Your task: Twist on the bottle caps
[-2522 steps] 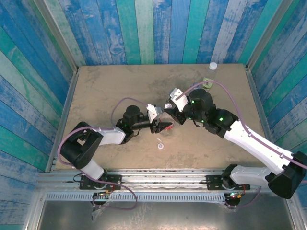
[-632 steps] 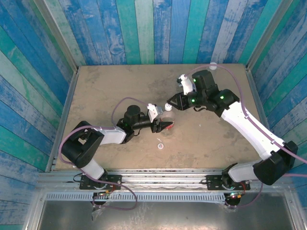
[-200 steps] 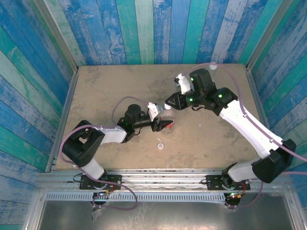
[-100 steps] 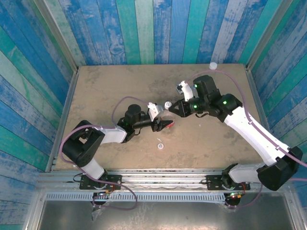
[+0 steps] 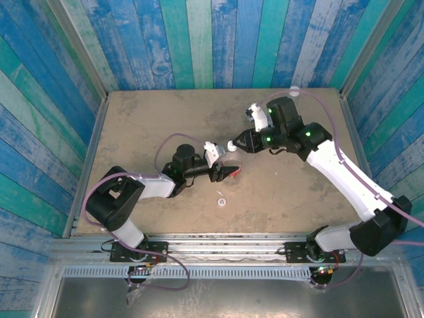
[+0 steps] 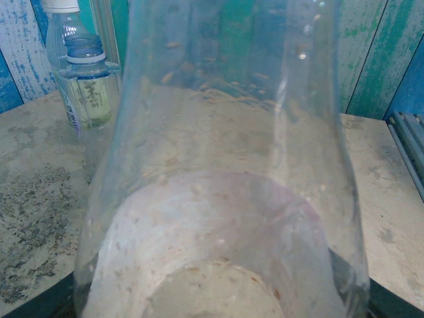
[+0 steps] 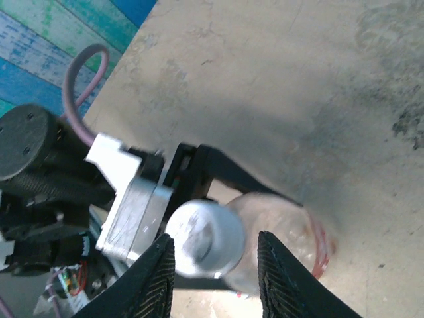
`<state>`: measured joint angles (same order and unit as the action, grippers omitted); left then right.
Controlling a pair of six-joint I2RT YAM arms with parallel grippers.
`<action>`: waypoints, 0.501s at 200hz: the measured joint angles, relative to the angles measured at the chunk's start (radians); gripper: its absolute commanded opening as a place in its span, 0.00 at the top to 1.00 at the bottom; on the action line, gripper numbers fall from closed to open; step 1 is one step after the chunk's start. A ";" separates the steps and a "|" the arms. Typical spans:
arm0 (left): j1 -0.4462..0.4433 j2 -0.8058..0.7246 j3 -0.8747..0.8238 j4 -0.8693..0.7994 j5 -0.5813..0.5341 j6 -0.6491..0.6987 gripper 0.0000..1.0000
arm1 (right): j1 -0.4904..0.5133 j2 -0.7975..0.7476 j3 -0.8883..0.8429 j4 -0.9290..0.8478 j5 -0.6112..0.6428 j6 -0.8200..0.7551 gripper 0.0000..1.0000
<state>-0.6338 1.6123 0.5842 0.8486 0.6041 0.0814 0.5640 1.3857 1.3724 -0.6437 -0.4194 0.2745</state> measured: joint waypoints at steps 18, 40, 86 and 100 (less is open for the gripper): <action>0.000 0.000 0.000 0.000 -0.001 -0.001 0.35 | -0.006 0.041 0.021 0.006 -0.020 -0.010 0.71; 0.000 0.000 0.000 0.000 0.000 -0.003 0.35 | -0.005 0.055 0.031 0.013 -0.045 -0.024 0.78; -0.002 0.000 0.000 -0.001 0.008 0.008 0.35 | -0.003 0.003 -0.032 0.047 -0.071 -0.018 0.82; -0.003 0.000 0.000 -0.002 0.020 0.020 0.35 | 0.000 -0.027 -0.064 0.062 -0.064 -0.010 0.82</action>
<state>-0.6373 1.6123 0.5842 0.8467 0.6239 0.1013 0.5644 1.3582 1.3087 -0.5816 -0.4839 0.2642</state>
